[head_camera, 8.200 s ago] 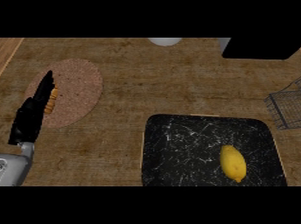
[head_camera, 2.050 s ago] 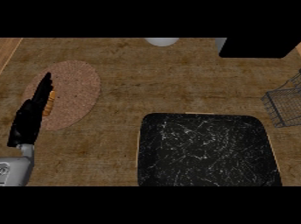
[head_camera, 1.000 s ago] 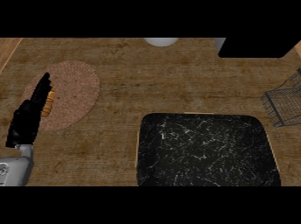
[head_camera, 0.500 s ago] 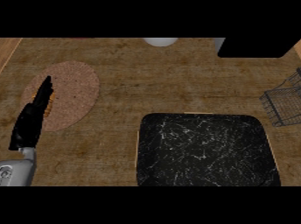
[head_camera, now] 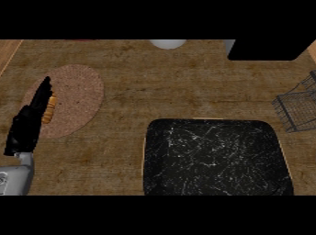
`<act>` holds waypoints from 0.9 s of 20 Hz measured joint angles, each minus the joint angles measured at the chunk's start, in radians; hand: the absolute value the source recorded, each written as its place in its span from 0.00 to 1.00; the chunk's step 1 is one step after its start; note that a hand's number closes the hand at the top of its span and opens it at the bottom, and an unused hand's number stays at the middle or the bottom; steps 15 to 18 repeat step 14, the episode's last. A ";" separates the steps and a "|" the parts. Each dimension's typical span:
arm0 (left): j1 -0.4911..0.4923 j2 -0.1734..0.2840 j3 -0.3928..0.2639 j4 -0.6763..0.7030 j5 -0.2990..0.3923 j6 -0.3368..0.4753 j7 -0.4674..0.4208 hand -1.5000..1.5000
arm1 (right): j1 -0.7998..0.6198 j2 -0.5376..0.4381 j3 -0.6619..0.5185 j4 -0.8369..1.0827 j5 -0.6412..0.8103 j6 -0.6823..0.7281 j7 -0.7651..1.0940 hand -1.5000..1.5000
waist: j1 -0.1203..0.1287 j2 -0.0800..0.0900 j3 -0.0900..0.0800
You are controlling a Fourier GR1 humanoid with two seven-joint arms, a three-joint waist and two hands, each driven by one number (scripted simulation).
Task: Pick the lemon from the tray and place it in the tiered basket
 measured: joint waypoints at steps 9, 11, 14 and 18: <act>0.012 -0.007 0.003 -0.017 -0.004 -0.003 -0.002 0.50 | 0.080 -0.237 -0.121 0.261 -0.077 0.209 -0.065 0.00 | 0.002 0.004 0.003; 0.008 -0.003 0.010 -0.015 0.000 -0.008 -0.003 0.50 | 0.118 -0.280 -0.143 0.315 -0.087 0.247 -0.119 0.00 | 0.001 0.006 0.004; 0.012 -0.010 0.007 -0.011 -0.006 -0.002 -0.007 0.50 | 0.178 -0.324 -0.179 0.383 -0.108 0.292 -0.202 0.00 | -0.004 0.007 0.006; 0.012 -0.010 0.007 -0.011 -0.006 -0.002 -0.007 0.50 | 0.178 -0.324 -0.179 0.383 -0.108 0.292 -0.202 0.00 | -0.004 0.007 0.006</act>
